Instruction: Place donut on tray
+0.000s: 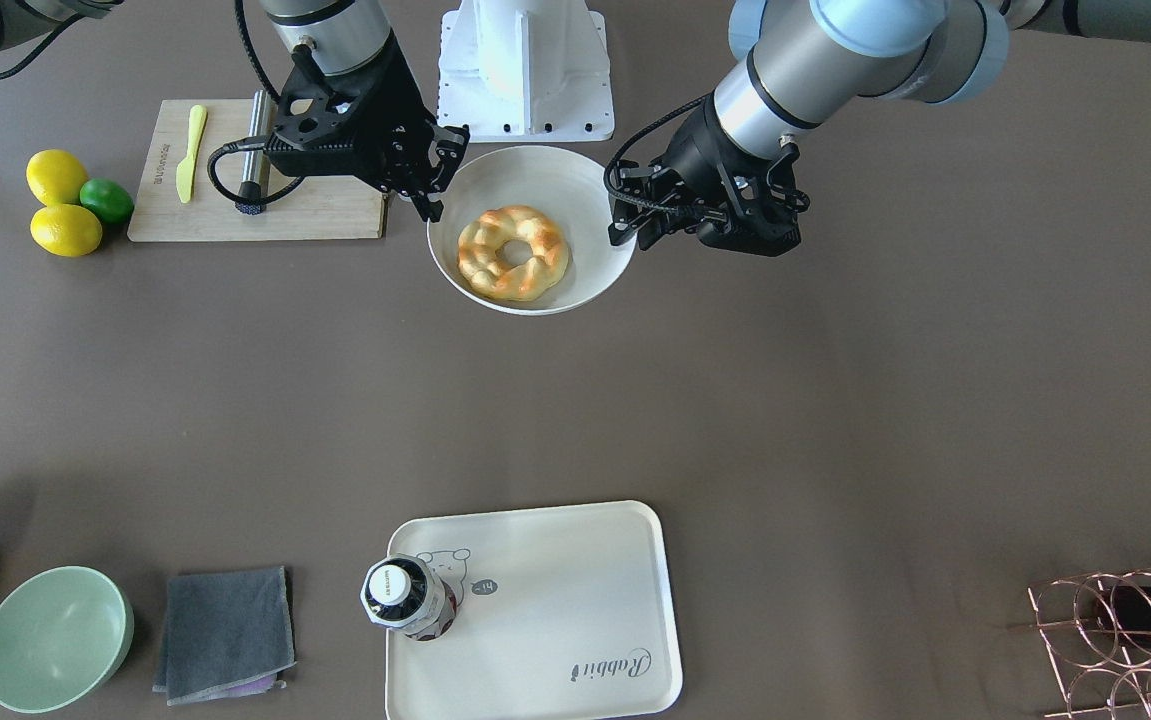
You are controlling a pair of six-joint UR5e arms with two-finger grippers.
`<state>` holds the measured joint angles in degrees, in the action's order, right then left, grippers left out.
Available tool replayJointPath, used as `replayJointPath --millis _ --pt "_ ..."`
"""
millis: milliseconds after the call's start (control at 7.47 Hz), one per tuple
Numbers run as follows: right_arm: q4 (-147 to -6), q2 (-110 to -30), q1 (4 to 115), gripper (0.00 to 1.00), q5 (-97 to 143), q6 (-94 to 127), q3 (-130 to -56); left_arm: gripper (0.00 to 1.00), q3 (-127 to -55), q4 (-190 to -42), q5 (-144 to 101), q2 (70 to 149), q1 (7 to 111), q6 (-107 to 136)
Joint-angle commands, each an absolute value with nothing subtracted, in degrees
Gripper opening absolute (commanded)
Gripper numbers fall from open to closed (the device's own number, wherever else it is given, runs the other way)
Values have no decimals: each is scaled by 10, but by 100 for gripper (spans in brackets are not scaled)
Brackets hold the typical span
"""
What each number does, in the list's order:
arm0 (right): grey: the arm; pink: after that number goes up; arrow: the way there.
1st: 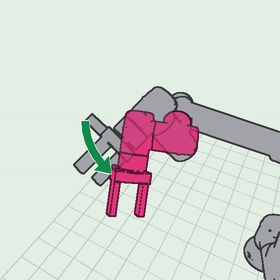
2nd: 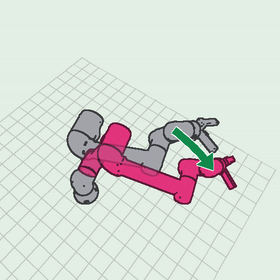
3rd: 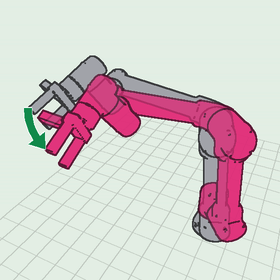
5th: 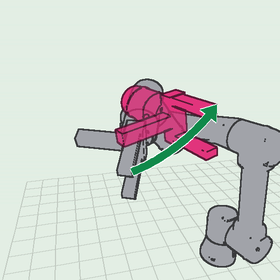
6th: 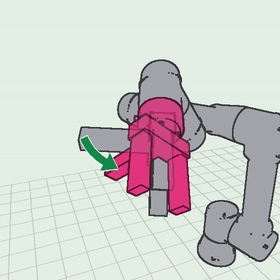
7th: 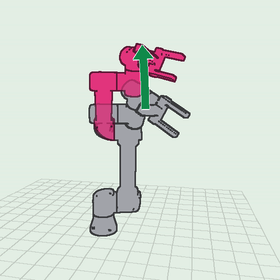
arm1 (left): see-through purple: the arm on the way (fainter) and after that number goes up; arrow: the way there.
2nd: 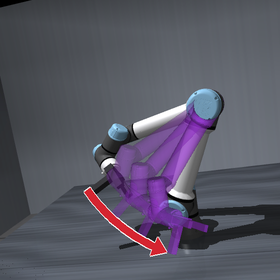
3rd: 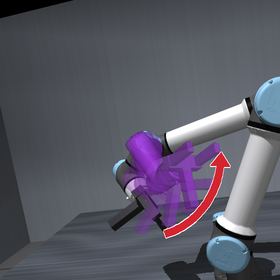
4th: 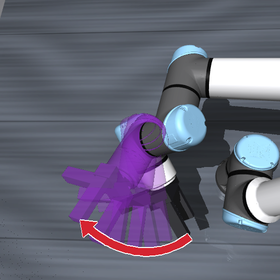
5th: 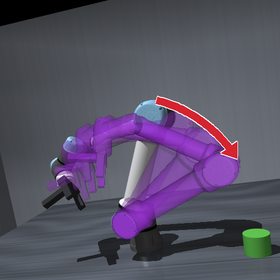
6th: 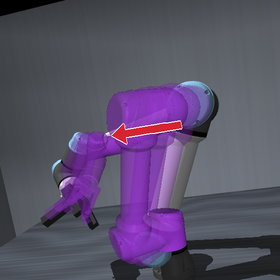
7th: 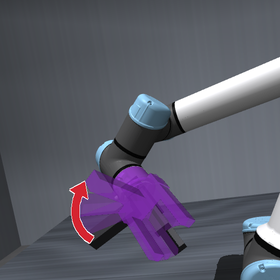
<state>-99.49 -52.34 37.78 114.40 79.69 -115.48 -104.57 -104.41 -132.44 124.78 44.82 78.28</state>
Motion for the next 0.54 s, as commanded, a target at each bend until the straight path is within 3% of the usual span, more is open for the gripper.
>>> replayJointPath --millis 0,134,402 --pt "-995 -524 379 30 1143 797 -1156 0 -1044 -1044 -1310 1249 447 783" --pt "-995 -527 380 99 1138 803 -1164 0 -1040 -1044 -1296 1250 447 783" --pt "-998 -523 390 100 1143 804 -1168 0 -993 -1076 -1282 1257 453 780"
